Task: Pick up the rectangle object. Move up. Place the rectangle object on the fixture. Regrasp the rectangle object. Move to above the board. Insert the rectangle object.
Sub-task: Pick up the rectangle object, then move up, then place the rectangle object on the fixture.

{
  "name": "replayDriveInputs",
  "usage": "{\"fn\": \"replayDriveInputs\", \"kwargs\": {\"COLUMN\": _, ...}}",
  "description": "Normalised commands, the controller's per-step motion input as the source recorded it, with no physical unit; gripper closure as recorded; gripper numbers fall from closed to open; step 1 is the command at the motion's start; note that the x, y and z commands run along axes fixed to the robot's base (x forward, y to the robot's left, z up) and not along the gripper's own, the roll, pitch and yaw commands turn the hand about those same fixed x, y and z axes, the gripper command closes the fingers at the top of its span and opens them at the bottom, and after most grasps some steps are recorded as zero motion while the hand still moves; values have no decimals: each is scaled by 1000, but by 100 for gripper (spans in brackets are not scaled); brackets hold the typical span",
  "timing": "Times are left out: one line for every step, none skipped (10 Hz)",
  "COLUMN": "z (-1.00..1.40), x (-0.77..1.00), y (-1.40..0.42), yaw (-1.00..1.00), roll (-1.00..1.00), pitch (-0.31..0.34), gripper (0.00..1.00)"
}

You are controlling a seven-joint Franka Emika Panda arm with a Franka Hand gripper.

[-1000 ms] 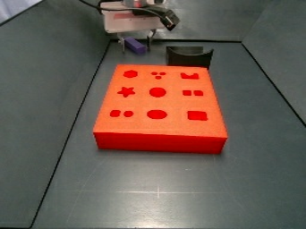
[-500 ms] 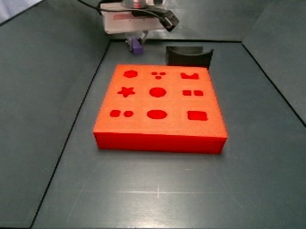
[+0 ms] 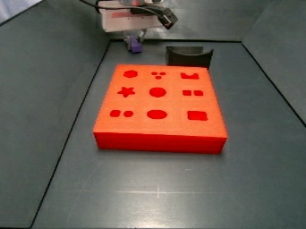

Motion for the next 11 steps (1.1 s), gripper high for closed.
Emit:
{"fn": "replayDriveInputs", "kwargs": {"z": 0, "x": 0, "y": 0, "yaw": 0, "roll": 0, "pitch": 0, "gripper": 100}}
{"fn": "replayDriveInputs", "kwargs": {"z": 0, "x": 0, "y": 0, "yaw": 0, "roll": 0, "pitch": 0, "gripper": 100}}
{"fn": "replayDriveInputs", "kwargs": {"z": 0, "x": 0, "y": 0, "yaw": 0, "roll": 0, "pitch": 0, "gripper": 100}}
{"fn": "replayDriveInputs", "kwargs": {"z": 833, "x": 0, "y": 0, "yaw": 0, "roll": 0, "pitch": 0, "gripper": 100}}
{"fn": "replayDriveInputs", "kwargs": {"z": 713, "x": 65, "y": 50, "yaw": -1, "roll": 22, "pitch": 31, "gripper": 100}}
{"fn": "replayDriveInputs", "kwargs": {"z": 625, "x": 49, "y": 47, "yaw": -6, "roll": 26, "pitch": 64, "gripper": 100}}
{"fn": "replayDriveInputs", "kwargs": {"z": 392, "x": 15, "y": 19, "yaw": -15, "roll": 55, "pitch": 101, "gripper": 100}}
{"fn": "replayDriveInputs", "kwargs": {"z": 304, "x": 4, "y": 11, "yaw": -15, "roll": 69, "pitch": 107, "gripper": 100}}
{"fn": "replayDriveInputs", "kwargs": {"z": 1000, "x": 0, "y": 0, "yaw": 0, "roll": 0, "pitch": 0, "gripper": 100}}
{"fn": "replayDriveInputs", "kwargs": {"z": 1000, "x": 2, "y": -2, "yaw": 6, "roll": 12, "pitch": -4, "gripper": 100}}
{"fn": "replayDriveInputs", "kwargs": {"z": 1000, "x": -14, "y": -2, "yaw": 0, "roll": 37, "pitch": 30, "gripper": 100}}
